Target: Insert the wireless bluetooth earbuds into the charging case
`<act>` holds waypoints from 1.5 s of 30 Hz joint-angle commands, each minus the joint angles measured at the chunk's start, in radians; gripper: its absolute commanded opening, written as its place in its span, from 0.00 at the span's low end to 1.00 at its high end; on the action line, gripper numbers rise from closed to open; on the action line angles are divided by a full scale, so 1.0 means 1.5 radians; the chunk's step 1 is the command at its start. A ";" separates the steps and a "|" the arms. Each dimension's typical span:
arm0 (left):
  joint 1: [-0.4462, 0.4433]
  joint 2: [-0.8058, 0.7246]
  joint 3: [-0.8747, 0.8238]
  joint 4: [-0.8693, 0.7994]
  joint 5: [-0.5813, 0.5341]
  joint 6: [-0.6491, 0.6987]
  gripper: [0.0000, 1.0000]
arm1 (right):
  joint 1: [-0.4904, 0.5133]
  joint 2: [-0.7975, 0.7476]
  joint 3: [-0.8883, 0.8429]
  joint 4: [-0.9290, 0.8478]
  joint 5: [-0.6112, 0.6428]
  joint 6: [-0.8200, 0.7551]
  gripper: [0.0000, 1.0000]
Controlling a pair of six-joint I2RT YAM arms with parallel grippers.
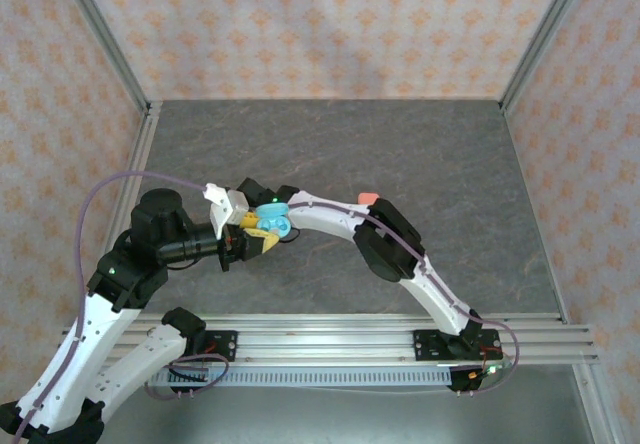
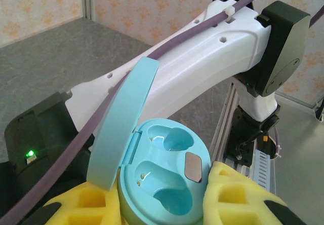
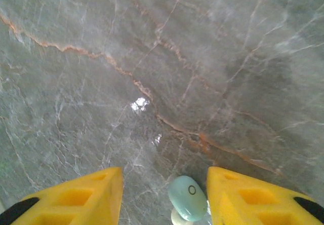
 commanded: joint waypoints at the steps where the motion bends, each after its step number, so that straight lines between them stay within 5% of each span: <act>1: 0.005 -0.011 0.002 -0.003 -0.013 -0.007 0.12 | 0.004 0.012 0.025 -0.042 0.027 -0.036 0.49; 10: 0.006 -0.017 0.000 -0.003 -0.019 -0.005 0.12 | 0.009 0.031 0.050 -0.085 0.073 -0.053 0.47; 32: 0.006 -0.024 -0.002 -0.005 -0.029 -0.001 0.12 | 0.019 0.035 0.072 -0.172 0.199 0.012 0.16; 45: 0.006 0.001 -0.015 0.030 -0.023 -0.005 0.12 | -0.116 -0.179 -0.196 -0.216 0.295 0.176 0.14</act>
